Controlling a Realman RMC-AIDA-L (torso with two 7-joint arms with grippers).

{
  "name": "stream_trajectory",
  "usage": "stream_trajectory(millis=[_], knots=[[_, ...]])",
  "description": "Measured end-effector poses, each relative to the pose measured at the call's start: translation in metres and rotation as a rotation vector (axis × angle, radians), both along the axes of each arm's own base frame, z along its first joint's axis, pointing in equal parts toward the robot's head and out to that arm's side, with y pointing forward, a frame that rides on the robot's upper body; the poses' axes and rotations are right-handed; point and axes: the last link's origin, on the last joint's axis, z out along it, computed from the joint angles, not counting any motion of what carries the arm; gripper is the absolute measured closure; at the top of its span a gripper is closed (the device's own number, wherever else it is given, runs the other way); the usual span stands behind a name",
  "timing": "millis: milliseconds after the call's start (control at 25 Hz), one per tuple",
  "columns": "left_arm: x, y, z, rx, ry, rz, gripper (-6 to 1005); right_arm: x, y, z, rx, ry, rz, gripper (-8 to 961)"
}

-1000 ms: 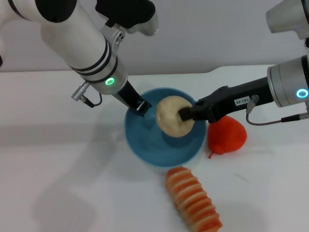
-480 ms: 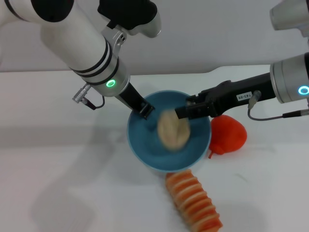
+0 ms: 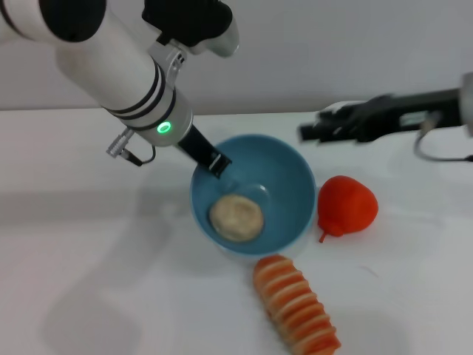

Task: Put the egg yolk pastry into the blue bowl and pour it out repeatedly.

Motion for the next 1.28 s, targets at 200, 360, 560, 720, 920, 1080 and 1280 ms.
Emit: stream_trajectory(millis=[200,360,560,720,920,1080,1280], knots=[[0.01,-0.007,0.0,0.113,-0.037,-0.196,999,0.061,-0.005,0.04,0.215,0.156,-0.198,367],[0.015,-0.011,0.0,0.175,-0.071,-0.286,999,0.104,-0.019,0.053,0.324,0.302,-0.345,367],[0.02,-0.019,-0.009,0.299,-0.159,-0.465,1000,0.156,-0.054,0.058,0.476,0.437,-0.441,368],[0.021,-0.023,-0.022,0.354,-0.217,-0.57,1000,0.178,-0.073,0.053,0.514,0.485,-0.518,368],[0.012,-0.029,-0.039,0.428,-0.293,-0.716,1000,0.191,-0.083,0.052,0.531,0.511,-0.573,368],[-0.003,-0.031,-0.045,0.51,-0.36,-0.804,1000,0.197,-0.086,0.054,0.547,0.525,-0.596,367],[-0.021,-0.037,-0.041,0.61,-0.434,-0.908,1000,0.198,-0.087,0.054,0.552,0.528,-0.6,369]])
